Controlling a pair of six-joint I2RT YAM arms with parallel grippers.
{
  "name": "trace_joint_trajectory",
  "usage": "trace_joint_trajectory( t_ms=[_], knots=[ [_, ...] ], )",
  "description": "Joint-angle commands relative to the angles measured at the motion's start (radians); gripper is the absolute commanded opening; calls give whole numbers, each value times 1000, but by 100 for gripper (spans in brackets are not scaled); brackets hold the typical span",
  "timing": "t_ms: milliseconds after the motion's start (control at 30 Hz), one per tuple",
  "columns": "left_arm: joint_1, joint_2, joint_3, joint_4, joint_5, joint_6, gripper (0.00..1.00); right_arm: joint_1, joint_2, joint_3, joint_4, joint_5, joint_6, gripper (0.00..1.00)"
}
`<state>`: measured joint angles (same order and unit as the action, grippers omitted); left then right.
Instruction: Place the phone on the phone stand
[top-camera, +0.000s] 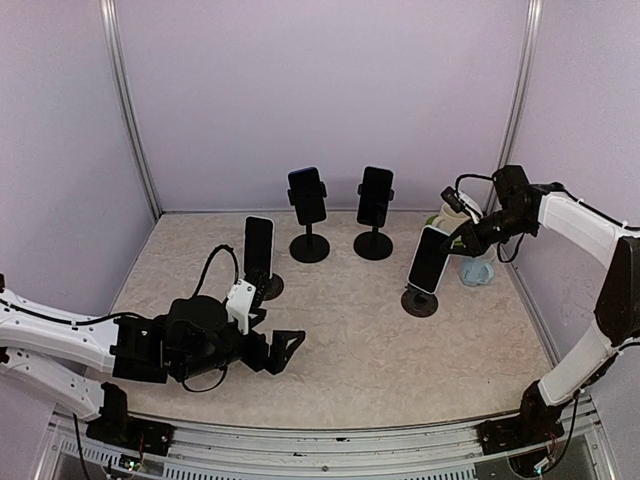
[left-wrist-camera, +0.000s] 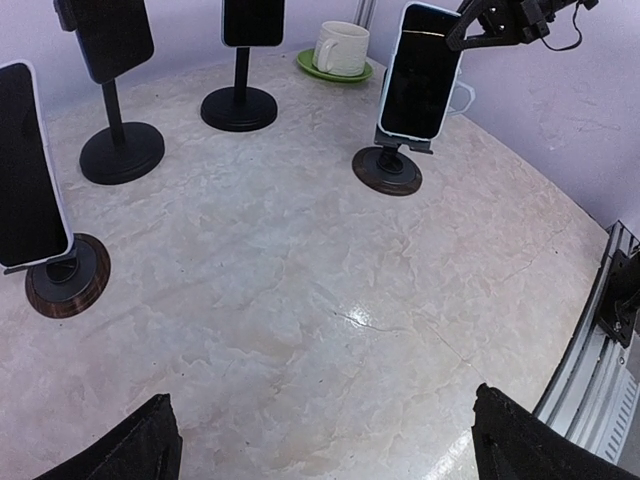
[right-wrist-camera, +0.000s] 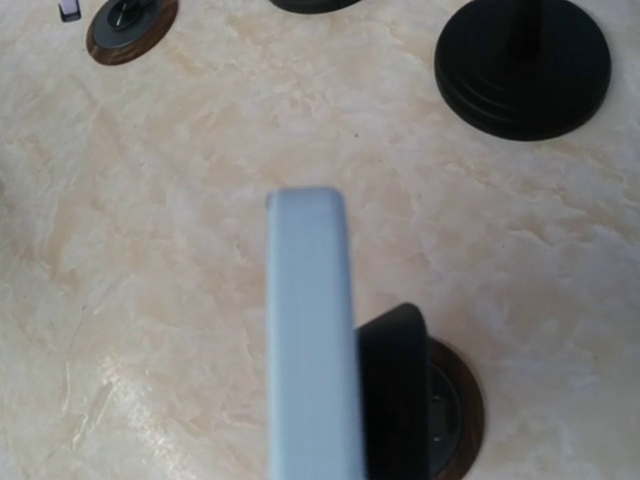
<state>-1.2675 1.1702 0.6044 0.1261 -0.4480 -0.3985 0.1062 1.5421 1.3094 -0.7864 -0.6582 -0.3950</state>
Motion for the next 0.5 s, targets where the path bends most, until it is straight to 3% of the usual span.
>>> trace_joint_trajectory(
  t_ms=[0,467],
  knots=[
    [11,10,1,29,17,10,99,-11,-25,-15,48,-21,0,0],
    [23,8,-11,45,31,13,99,-11,-25,-54,68,-26,16,0]
  ],
)
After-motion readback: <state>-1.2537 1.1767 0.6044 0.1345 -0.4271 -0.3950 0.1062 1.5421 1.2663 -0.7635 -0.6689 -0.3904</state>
